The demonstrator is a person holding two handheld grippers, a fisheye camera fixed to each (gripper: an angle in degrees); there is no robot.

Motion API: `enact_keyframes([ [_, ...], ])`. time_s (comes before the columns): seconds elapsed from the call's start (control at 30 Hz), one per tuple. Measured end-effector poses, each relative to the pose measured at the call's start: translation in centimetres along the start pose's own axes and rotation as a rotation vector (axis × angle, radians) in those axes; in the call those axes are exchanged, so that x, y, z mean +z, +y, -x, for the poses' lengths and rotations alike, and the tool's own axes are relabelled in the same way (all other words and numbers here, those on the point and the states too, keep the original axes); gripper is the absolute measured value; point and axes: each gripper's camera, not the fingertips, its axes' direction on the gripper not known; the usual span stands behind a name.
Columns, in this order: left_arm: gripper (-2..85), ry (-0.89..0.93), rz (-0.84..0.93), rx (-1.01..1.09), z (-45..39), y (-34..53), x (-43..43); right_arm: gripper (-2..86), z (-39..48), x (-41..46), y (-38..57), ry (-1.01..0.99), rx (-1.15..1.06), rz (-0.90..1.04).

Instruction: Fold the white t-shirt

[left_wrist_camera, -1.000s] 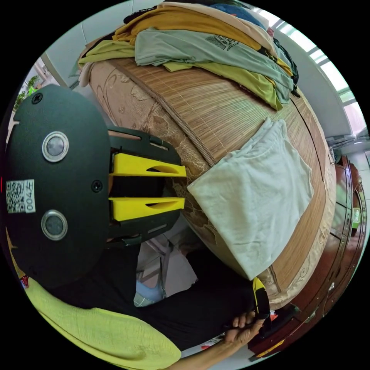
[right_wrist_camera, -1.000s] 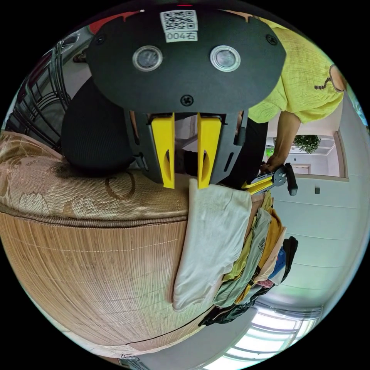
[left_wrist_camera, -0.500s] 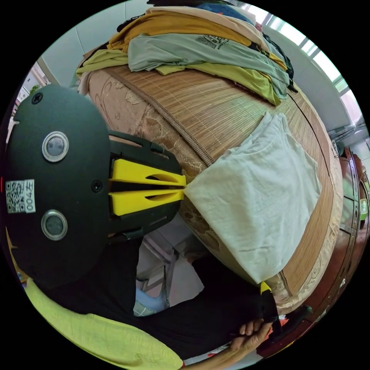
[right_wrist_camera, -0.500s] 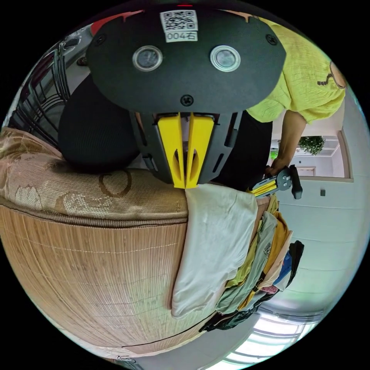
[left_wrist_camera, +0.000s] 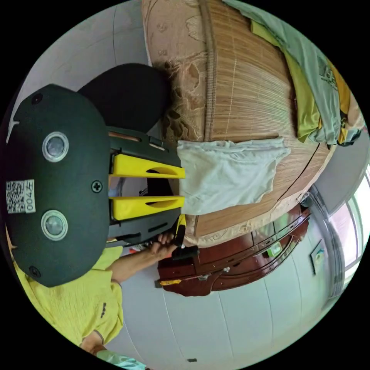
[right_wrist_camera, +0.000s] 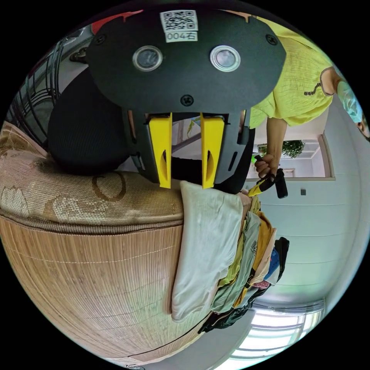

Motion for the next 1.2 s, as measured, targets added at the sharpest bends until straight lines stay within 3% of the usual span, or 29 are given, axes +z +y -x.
enact_keyframes([
  [0.3,14.1,0.215,0.049,-0.2,2.5,-1.0,2.7,4.1,1.3,-2.0,-0.3,-0.024,-0.044,0.016],
  [0.57,14.4,0.452,-0.273,-0.316,5.6,-0.5,-0.5,3.7,3.3,-6.1,0.1,-0.123,-0.067,-0.048],
  [0.87,10.4,0.358,-0.479,-0.396,8.3,-0.6,-10.0,3.8,1.9,-7.5,0.5,-0.138,-0.036,-0.078],
  [1.2,10.5,0.206,-0.453,-0.378,6.0,-3.2,-13.1,3.6,0.1,-5.8,0.4,-0.157,0.017,-0.068],
])
